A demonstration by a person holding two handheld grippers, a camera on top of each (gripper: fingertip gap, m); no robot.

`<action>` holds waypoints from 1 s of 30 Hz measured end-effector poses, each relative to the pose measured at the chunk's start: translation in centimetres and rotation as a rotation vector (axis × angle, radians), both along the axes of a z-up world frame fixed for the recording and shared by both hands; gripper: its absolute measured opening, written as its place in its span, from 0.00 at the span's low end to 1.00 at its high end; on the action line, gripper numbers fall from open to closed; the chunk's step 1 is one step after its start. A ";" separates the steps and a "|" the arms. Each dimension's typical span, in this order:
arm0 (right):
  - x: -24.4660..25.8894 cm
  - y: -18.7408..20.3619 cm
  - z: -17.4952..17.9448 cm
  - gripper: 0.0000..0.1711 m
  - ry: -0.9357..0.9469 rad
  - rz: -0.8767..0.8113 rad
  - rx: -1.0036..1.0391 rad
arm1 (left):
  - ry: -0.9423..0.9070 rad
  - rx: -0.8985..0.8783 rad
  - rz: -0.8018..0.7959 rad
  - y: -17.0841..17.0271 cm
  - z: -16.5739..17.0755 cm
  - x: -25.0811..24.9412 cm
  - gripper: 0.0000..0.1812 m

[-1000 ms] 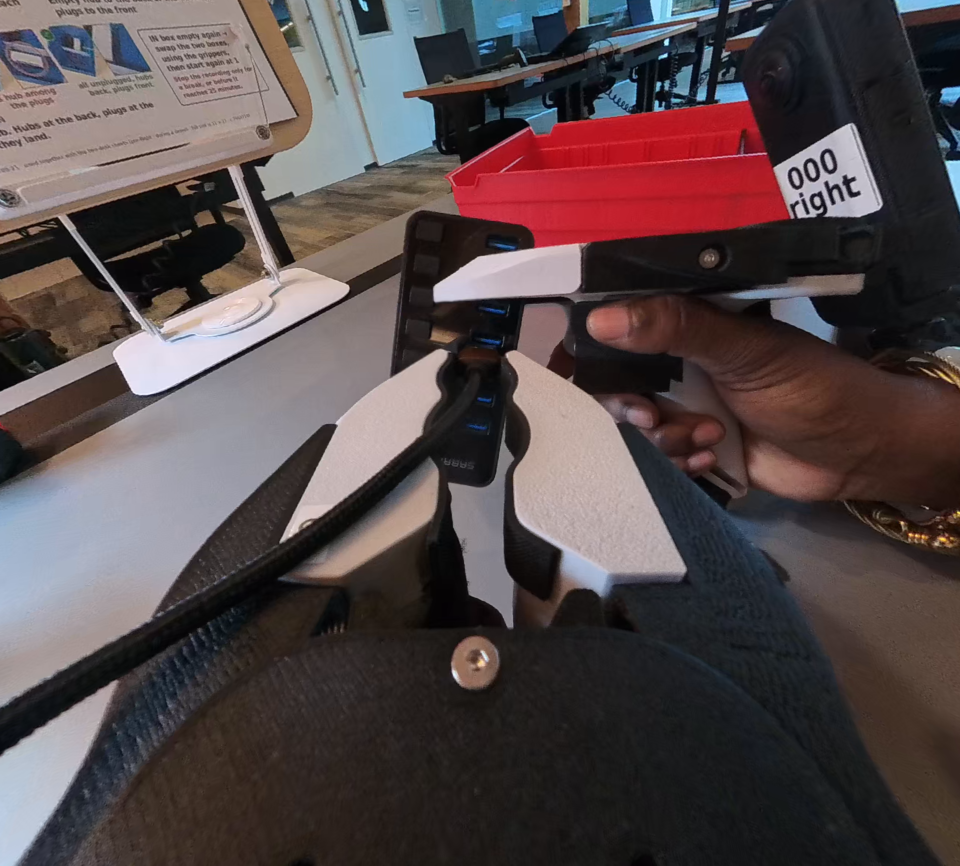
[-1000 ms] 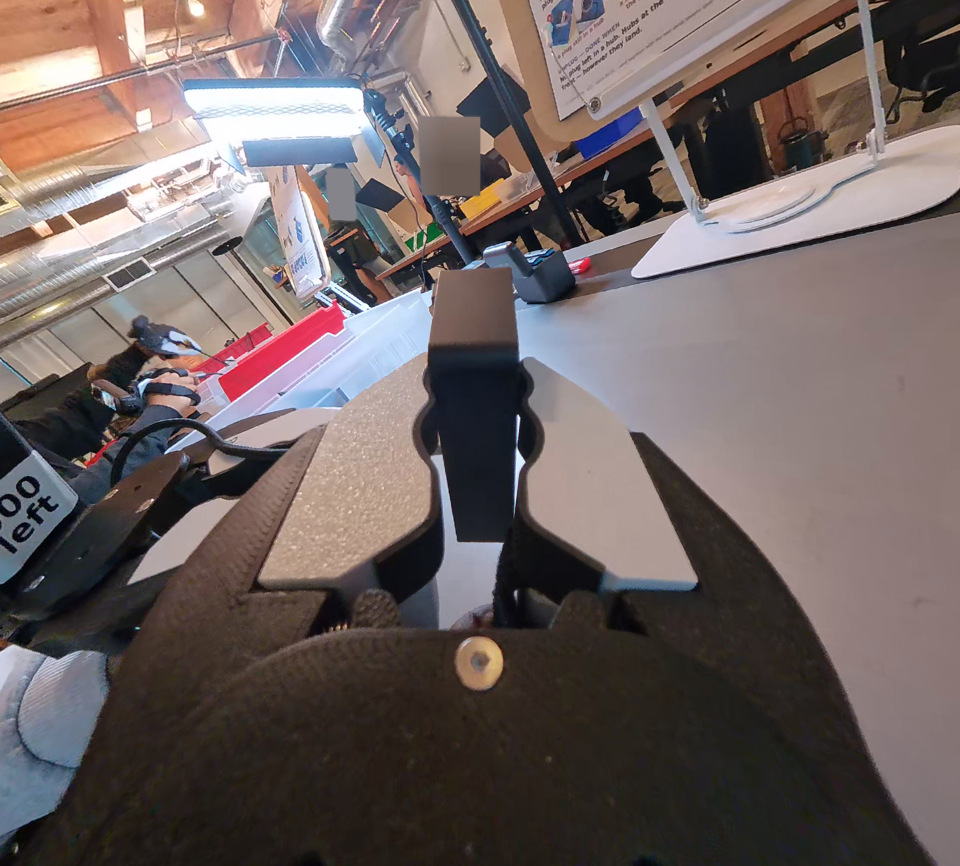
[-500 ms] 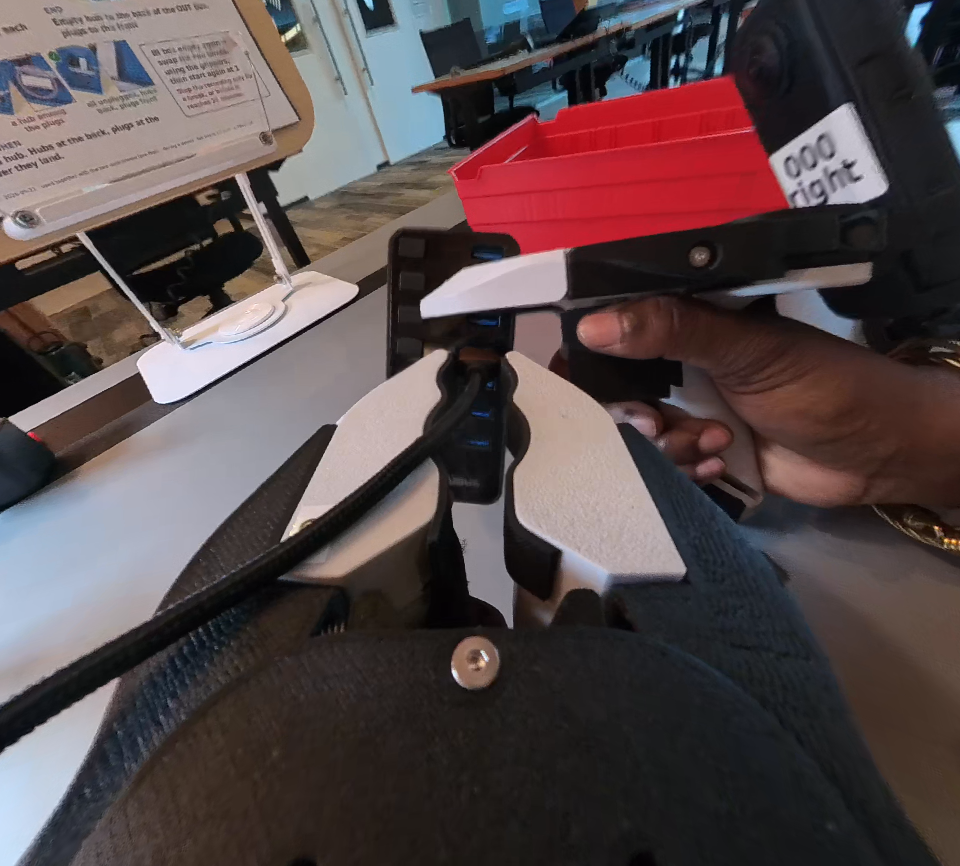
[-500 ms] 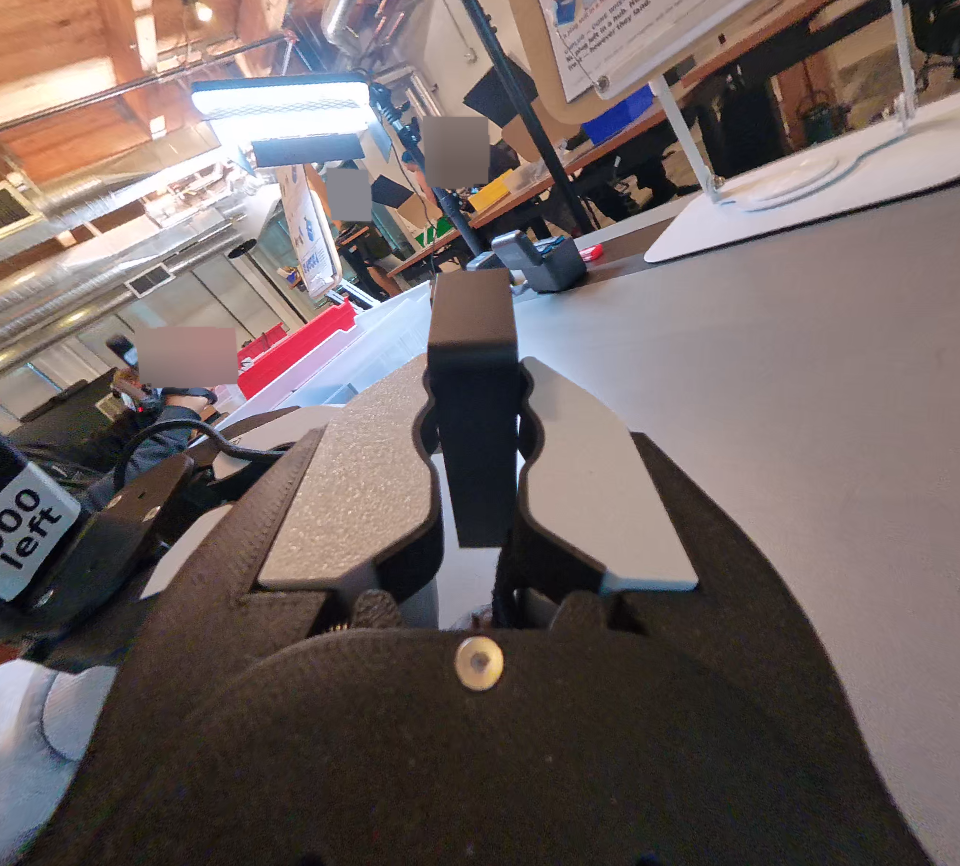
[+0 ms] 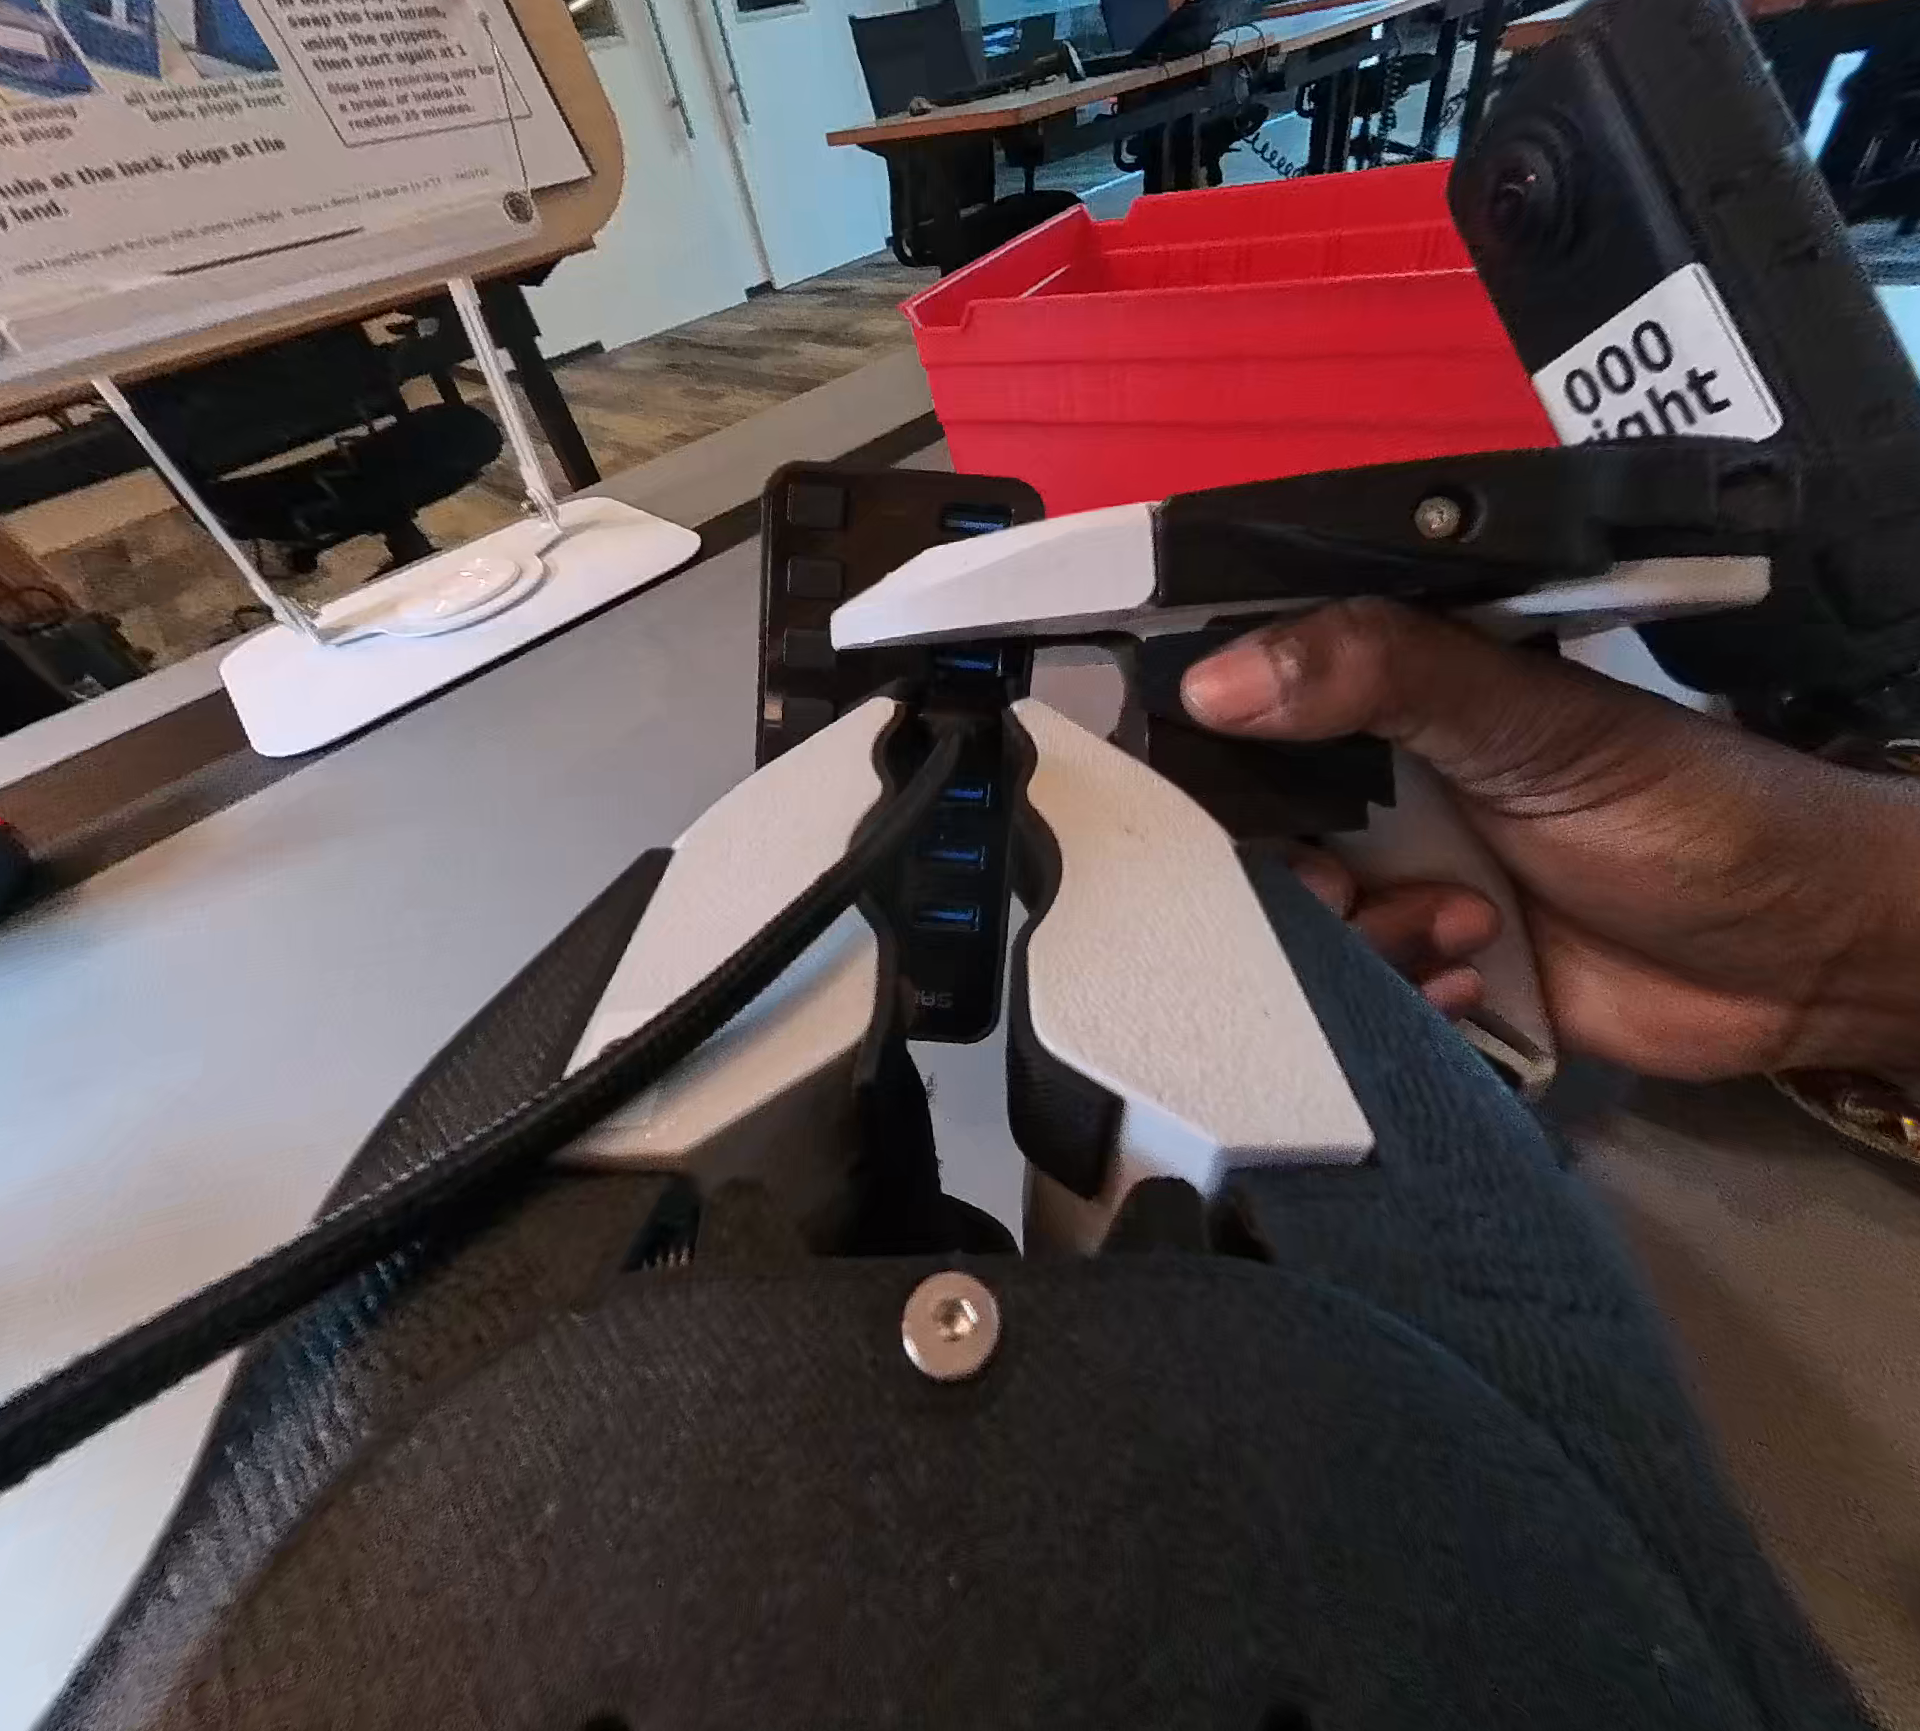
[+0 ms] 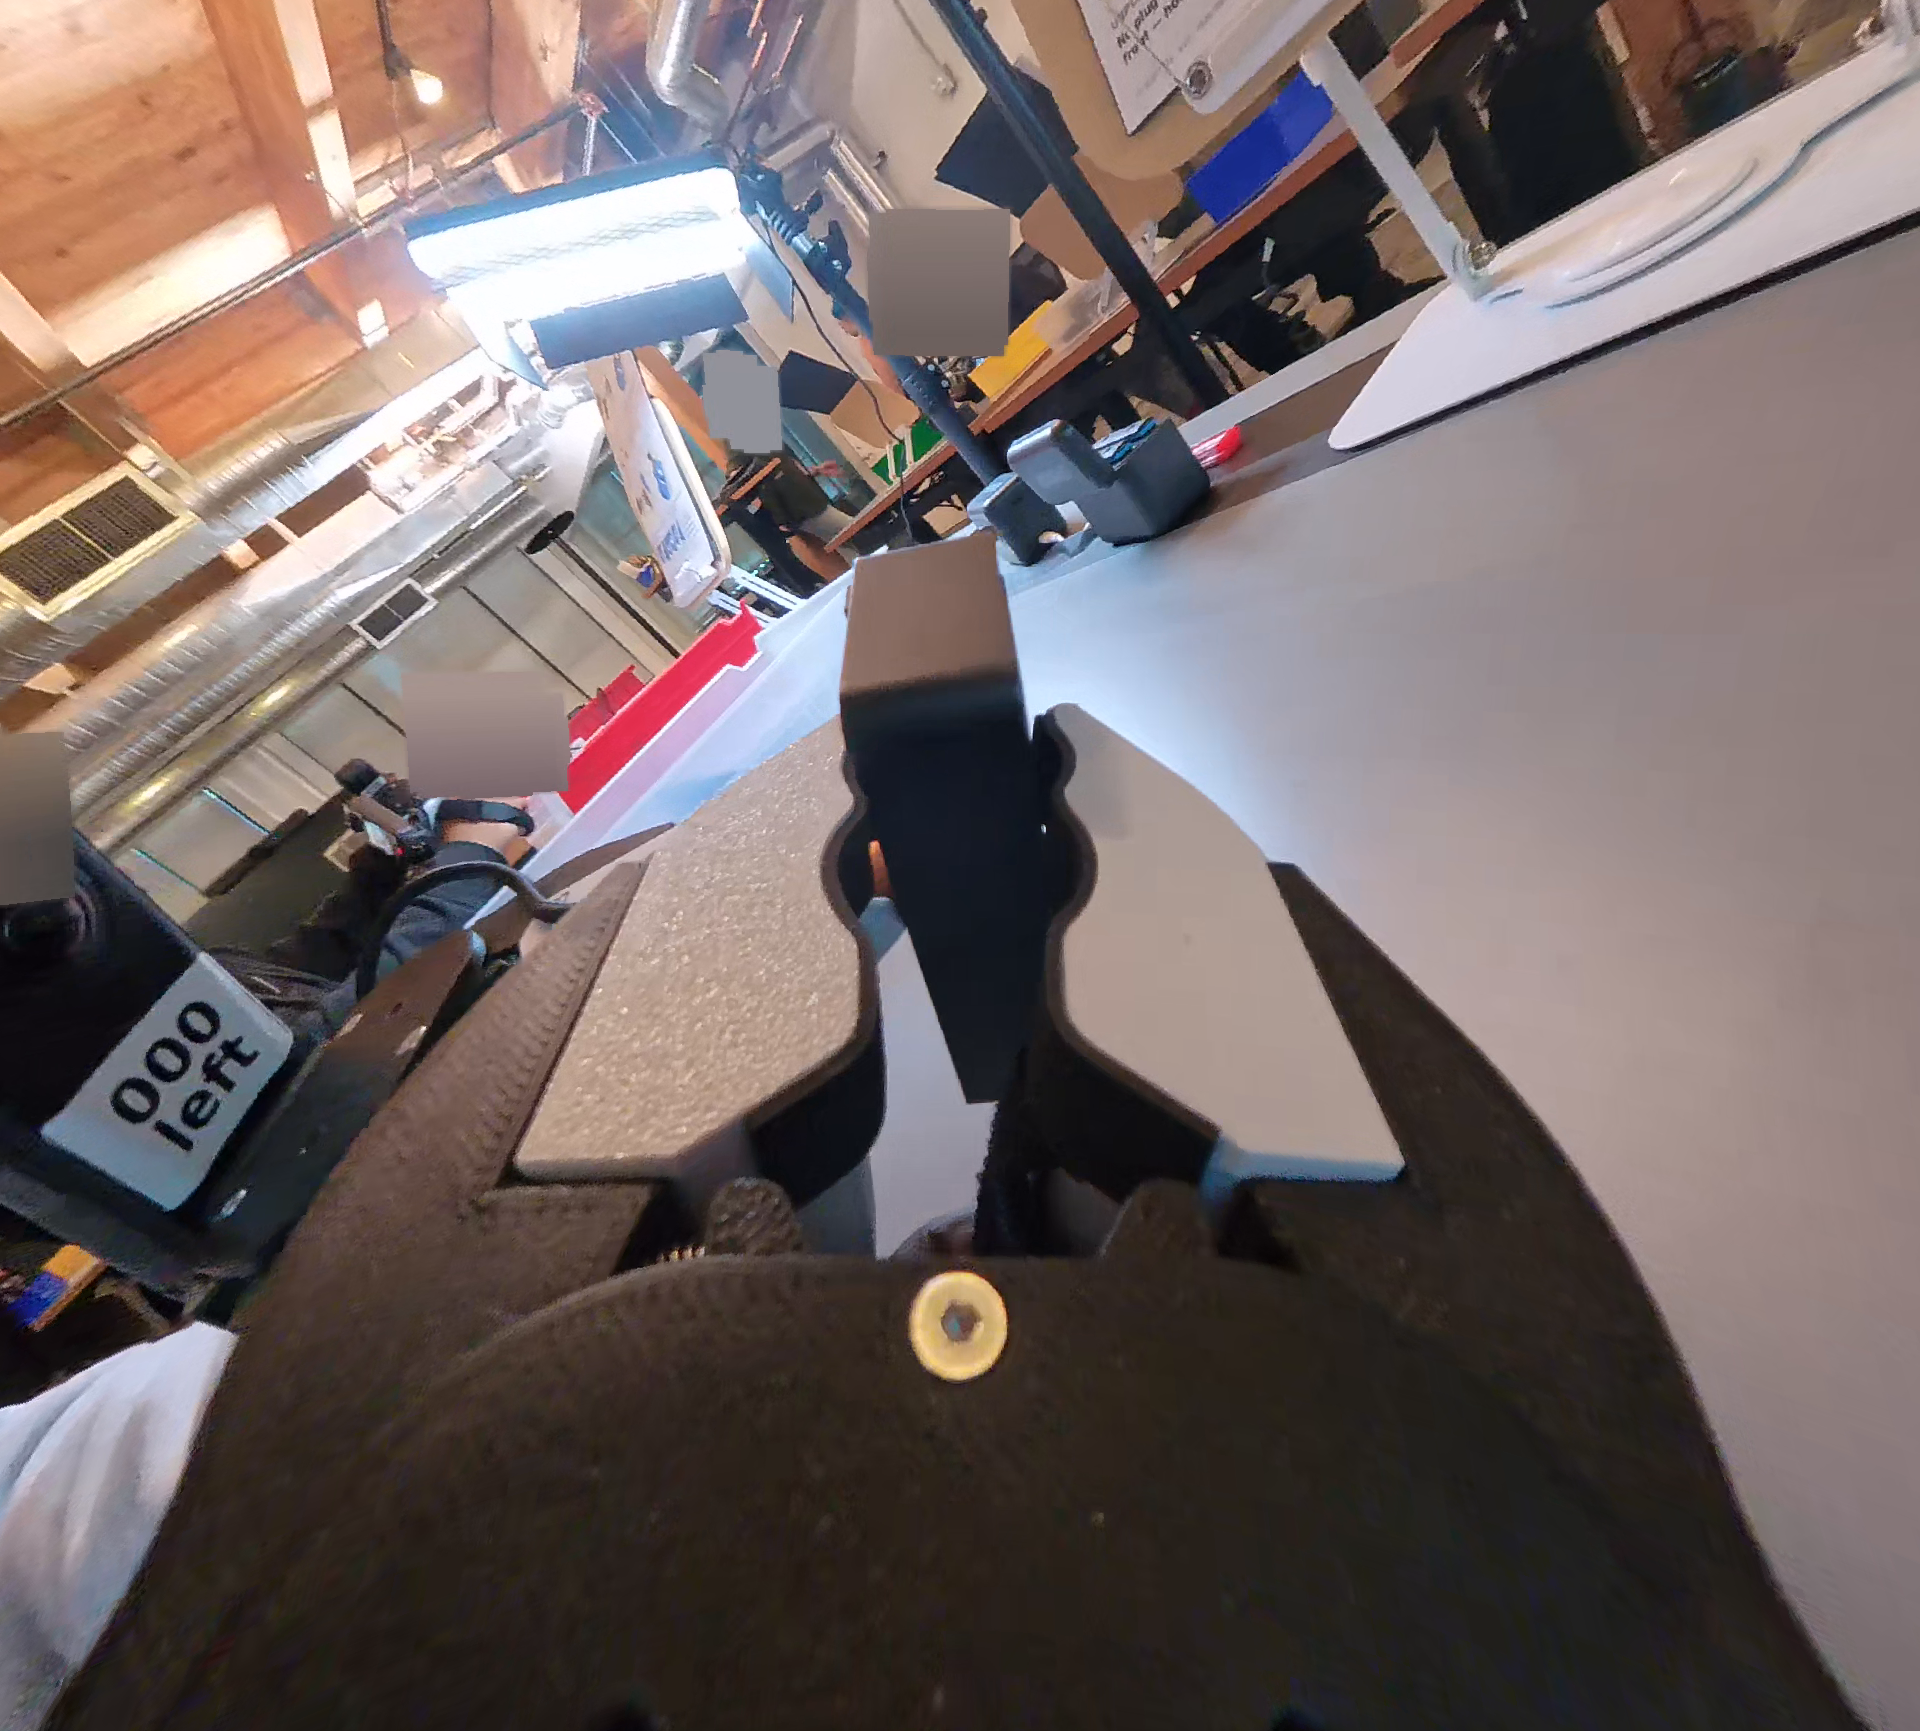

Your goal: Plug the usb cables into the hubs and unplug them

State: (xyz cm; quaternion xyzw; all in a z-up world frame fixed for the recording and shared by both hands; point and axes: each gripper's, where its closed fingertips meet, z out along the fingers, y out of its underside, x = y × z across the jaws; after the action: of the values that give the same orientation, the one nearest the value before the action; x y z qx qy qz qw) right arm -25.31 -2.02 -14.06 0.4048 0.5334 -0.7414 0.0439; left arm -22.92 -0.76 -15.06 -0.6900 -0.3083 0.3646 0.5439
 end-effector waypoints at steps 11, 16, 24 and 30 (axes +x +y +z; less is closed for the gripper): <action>-3.8 6.1 4.1 0.16 0.219 -0.216 0.112 | -0.128 0.219 -0.476 4.6 1.3 4.6 0.19; -6.1 10.1 3.7 0.16 0.181 -0.347 0.185 | -0.081 0.368 -1.015 6.0 4.7 12.5 0.19; -6.0 7.3 -0.3 0.16 0.193 -0.309 0.461 | 0.243 0.971 -0.509 -6.0 12.6 5.3 0.22; -6.0 6.3 -2.2 0.16 0.200 -0.299 0.570 | 0.325 0.918 -0.180 -10.6 12.3 2.4 0.25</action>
State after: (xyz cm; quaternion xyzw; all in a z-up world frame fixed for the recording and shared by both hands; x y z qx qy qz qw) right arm -31.29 4.31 -16.27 0.3998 0.6557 -0.5967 -0.2328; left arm -20.53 -11.33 -2.73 -0.3375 -0.2875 0.2456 0.8621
